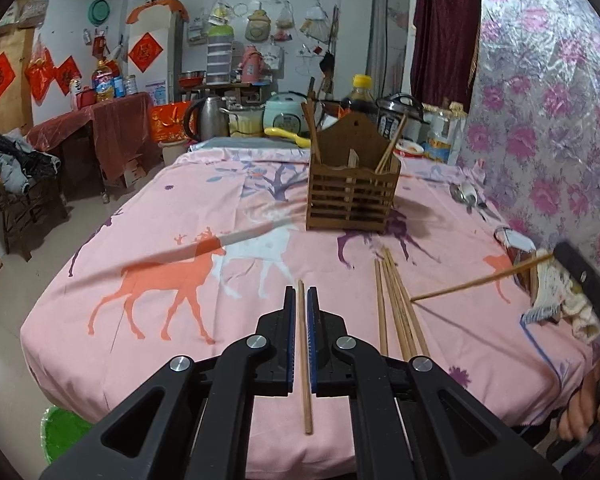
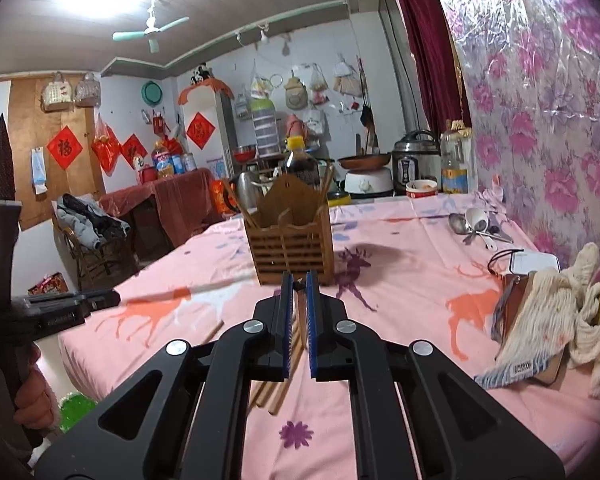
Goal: Organize utensils
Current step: 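Lift both held chopsticks and carry them to the wooden holder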
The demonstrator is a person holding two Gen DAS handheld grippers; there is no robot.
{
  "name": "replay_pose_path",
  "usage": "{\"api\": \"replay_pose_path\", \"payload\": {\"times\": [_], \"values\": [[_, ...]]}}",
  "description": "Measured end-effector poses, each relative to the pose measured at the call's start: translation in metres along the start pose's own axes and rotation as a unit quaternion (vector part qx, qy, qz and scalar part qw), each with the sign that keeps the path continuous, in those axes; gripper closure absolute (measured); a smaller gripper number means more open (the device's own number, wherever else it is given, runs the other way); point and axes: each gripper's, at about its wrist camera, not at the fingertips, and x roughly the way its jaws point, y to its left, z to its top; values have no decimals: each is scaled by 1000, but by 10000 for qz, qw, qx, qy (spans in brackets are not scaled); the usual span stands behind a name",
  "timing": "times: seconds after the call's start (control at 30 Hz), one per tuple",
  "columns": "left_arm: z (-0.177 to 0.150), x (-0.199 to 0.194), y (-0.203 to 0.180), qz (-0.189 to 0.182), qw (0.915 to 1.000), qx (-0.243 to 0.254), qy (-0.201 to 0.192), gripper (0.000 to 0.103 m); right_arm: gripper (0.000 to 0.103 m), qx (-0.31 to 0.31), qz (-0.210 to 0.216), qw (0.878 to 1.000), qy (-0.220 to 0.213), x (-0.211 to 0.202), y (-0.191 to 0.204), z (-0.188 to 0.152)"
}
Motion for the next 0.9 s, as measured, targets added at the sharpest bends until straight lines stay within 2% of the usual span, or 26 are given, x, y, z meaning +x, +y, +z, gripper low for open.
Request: {"api": "replay_pose_path", "payload": {"times": [0.07, 0.13, 0.23, 0.37, 0.47, 0.6, 0.7, 0.77, 0.9], "values": [[-12, 4, 0, -35, 9999, 51, 125, 96, 96, -12, 3, 10000, -3, -1, 1, -1], [-32, 12, 1, -103, 9992, 116, 363, 89, 96, 20, 12, 10000, 20, -1, 0, -2], [-64, 31, -2, -173, 9960, 205, 852, 89, 96, 68, 7, 10000, 38, -2, -2, -4], [-87, 46, -5, -242, 9919, 291, 1215, 89, 96, 128, 7, 9999, 24, -6, -5, -4], [-94, 49, -9, -269, 9910, 421, 1245, 82, 96, 172, 20, 9998, 36, -7, -6, -5], [-98, 54, -2, -308, 9909, 291, 1279, 80, 96, 191, 49, 9998, 46, -7, -7, -6], [-98, 54, 3, -272, 9913, 245, 1263, 97, 96, 197, 48, 9998, 45, -7, -6, -6], [-95, 50, 3, -262, 9921, 217, 1206, 97, 96, 194, 42, 9998, 47, -7, -6, -6], [-74, 27, 2, -276, 9959, 153, 844, 97, 96, 206, 56, 9998, 32, -7, -6, -6]]}}
